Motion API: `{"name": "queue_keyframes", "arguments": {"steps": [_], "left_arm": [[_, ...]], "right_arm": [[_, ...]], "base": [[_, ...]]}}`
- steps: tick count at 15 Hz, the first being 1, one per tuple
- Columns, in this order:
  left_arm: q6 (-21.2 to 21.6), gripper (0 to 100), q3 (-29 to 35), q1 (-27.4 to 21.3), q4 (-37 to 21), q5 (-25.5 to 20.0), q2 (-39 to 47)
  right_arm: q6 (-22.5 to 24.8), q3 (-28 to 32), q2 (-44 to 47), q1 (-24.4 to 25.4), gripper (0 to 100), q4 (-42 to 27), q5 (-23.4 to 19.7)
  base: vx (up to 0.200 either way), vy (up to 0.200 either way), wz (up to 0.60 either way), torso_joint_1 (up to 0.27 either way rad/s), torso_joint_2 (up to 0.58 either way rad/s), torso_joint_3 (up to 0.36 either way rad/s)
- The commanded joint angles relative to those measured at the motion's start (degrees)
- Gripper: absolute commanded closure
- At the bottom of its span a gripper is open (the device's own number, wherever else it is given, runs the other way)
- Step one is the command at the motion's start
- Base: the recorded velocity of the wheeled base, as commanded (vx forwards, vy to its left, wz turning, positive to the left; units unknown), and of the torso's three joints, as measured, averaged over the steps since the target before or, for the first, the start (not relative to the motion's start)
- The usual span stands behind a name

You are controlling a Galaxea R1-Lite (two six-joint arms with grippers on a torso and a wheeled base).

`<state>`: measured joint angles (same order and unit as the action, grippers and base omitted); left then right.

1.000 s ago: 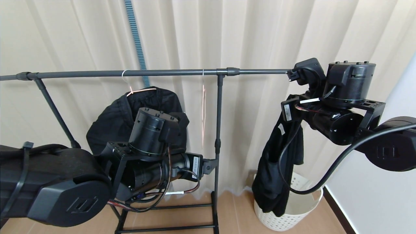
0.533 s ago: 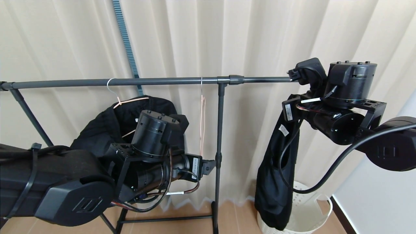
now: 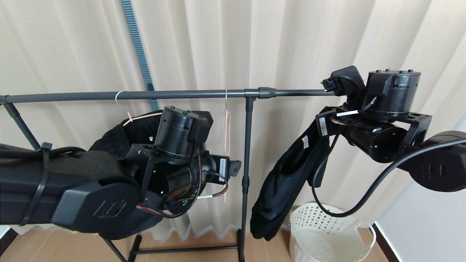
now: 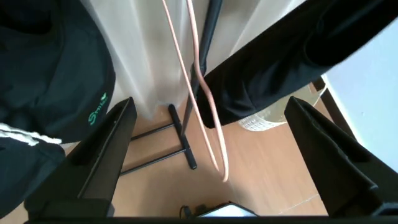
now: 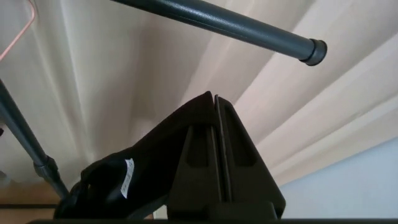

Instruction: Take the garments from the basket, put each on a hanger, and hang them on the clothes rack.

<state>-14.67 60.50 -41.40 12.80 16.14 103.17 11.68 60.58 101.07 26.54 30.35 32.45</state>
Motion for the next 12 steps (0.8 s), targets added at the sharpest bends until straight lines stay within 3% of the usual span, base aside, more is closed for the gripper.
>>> {"name": "queue_keyframes", "arguments": {"steps": [1, 4, 7, 12], "left_arm": [[-0.3, 0, 9.8, 0.4, -7.4, 1.2, 5.3], [-2.0, 0, 22.6, 1.1, -17.4, 4.3, 12.4], [-2.5, 0, 29.7, 1.8, -21.6, 6.2, 17.5], [-3.5, 0, 31.7, 2.5, -22.0, 6.3, 19.9]], "right_arm": [[0.0, 0.0, -0.4, 0.0, 100, 0.1, 0.0], [0.0, -0.9, -0.8, 1.1, 100, 0.1, 0.1], [0.0, -1.4, -0.8, 2.1, 100, 0.1, 0.1], [0.0, -1.6, -1.0, 2.6, 100, 0.1, 0.1]], "base": [[0.0, 0.0, 0.0, 0.0, 0.0, 0.0], [0.0, 0.0, 0.0, 0.0, 0.0, 0.0], [0.0, 0.0, 0.0, 0.0, 0.0, 0.0], [0.0, 0.0, 0.0, 0.0, 0.0, 0.0]]}}
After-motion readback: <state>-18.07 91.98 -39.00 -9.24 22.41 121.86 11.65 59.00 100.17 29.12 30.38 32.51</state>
